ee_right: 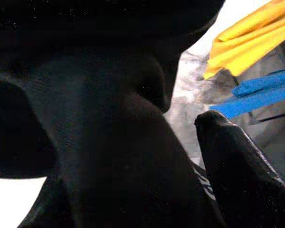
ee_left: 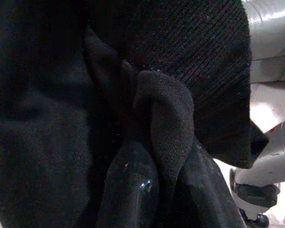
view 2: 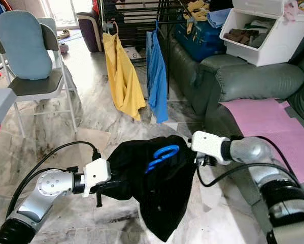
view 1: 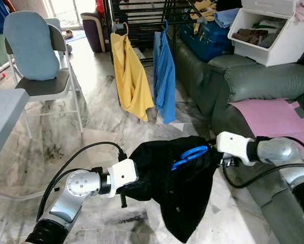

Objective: Hang hanger

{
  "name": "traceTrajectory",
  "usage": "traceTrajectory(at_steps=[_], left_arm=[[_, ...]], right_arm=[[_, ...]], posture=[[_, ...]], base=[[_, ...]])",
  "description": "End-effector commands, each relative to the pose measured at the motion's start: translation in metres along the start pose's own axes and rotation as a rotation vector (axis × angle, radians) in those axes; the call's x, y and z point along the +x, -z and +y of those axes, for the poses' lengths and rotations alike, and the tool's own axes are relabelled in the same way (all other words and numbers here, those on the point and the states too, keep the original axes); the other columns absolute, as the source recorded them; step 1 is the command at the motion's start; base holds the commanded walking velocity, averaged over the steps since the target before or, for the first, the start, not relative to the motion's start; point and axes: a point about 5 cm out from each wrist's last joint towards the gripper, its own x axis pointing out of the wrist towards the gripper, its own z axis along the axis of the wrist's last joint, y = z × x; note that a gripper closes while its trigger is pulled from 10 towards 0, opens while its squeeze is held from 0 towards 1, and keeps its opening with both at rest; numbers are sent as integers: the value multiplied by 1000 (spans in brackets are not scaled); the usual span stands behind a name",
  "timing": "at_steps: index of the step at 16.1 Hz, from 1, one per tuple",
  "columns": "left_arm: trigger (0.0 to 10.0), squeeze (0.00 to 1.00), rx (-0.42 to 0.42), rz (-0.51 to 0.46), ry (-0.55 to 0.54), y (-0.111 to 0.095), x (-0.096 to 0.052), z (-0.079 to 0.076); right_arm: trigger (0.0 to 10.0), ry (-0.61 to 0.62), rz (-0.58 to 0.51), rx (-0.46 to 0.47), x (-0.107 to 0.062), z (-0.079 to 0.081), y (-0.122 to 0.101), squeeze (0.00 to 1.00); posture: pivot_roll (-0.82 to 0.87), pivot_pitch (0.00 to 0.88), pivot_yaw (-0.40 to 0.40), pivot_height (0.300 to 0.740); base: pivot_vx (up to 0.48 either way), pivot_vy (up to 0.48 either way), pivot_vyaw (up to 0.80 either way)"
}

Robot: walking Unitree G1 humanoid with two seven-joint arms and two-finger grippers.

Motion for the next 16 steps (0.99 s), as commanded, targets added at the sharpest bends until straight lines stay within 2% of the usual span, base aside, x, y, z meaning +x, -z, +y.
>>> traceTrajectory(at_steps=[1,2,3,6,11,16], left_arm=[[10000,0,53,-73,-3,-14,1,5],[10000,0,54,-74,-3,-14,1,5],[10000,0,55,-77,-3,-15,2,5],[10000,0,53,-82,-5,-15,2,6],[10000,0,46,-100,-9,-18,5,5],[10000,0,44,-98,-19,-18,4,6]], right_arm=[[10000,-13,-6,40,-2,-2,2,1000],[5686,-51,-10,63,-1,3,4,996],[0,-119,-32,111,2,13,6,0],[0,-163,-68,144,13,27,7,0],[0,-138,-160,163,34,39,-7,0],[0,-151,-162,178,33,42,-5,0]], posture=[[-132,0,-14,740],[-132,0,-14,740],[-130,0,-13,740],[-130,0,-13,740],[-127,0,-15,740],[-128,0,-19,740]], base=[[0,0,0],[0,0,0],[0,0,0],[0,0,0],[0,0,0],[0,0,0]])
